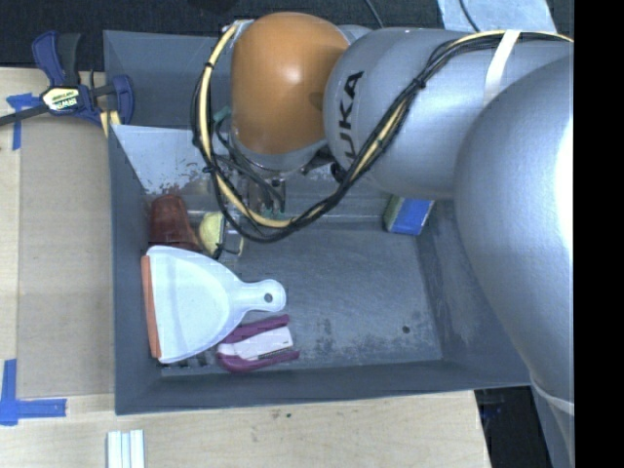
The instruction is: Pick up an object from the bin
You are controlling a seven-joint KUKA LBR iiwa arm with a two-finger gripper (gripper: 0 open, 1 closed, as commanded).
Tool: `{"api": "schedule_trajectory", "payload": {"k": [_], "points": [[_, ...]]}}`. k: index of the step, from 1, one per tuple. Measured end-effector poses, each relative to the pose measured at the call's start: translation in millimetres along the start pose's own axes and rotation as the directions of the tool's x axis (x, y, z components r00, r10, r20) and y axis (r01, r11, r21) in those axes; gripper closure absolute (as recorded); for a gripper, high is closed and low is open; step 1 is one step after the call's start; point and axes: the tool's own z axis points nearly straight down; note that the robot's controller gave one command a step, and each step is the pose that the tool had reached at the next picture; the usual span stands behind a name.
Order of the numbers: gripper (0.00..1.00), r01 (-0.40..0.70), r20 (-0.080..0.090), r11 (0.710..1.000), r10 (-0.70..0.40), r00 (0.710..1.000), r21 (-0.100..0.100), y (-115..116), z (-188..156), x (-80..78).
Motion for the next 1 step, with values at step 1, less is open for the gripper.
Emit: {"api": "schedule_trajectory", "payload": {"k": [1], "points": [[0.0,-0.004,0.008,1.0,0.004,1.0,-0.001,-1.2,-5.4,-1.9]]}}
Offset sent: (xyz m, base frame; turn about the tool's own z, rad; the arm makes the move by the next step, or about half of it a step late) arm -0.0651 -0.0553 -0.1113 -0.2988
